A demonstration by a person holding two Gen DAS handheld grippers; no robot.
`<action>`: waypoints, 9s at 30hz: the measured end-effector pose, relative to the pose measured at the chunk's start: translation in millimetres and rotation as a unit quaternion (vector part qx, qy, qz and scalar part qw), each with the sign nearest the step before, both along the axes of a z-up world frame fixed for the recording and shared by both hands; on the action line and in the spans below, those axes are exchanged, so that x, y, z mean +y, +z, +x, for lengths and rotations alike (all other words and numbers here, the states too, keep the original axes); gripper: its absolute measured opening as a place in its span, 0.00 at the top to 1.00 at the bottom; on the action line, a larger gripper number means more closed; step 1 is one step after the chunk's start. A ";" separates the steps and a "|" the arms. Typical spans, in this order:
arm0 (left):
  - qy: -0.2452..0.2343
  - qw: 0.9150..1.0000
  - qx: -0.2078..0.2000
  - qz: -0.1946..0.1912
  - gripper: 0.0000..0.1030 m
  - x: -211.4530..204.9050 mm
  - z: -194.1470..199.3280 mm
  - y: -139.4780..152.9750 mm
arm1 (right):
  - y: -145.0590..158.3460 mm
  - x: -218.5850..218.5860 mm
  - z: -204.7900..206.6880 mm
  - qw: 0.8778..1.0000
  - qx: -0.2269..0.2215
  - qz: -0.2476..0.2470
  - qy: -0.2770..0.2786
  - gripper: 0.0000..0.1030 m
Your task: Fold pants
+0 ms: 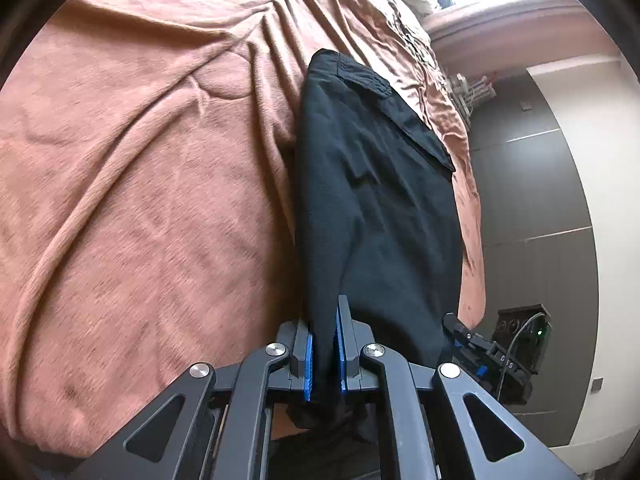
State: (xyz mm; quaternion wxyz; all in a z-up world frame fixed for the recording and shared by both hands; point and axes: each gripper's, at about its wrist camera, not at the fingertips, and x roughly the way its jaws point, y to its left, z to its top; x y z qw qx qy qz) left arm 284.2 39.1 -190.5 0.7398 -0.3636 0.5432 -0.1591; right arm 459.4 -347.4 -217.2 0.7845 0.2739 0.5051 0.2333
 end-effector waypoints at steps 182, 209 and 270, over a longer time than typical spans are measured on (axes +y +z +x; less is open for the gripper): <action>-0.248 0.937 -0.219 -0.111 0.94 -478.4 154.7 160.6 | 223.9 -205.8 -25.5 0.934 -0.232 -0.268 0.035 0.77; -0.217 0.969 -0.083 -0.080 0.91 -540.7 277.6 21.9 | 203.2 -175.6 47.0 0.910 -0.083 -0.406 -0.015 0.57; -0.099 0.981 -0.152 0.072 0.00 -330.5 193.7 136.8 | 289.8 -70.6 -183.9 0.911 -0.061 -0.369 -0.173 0.00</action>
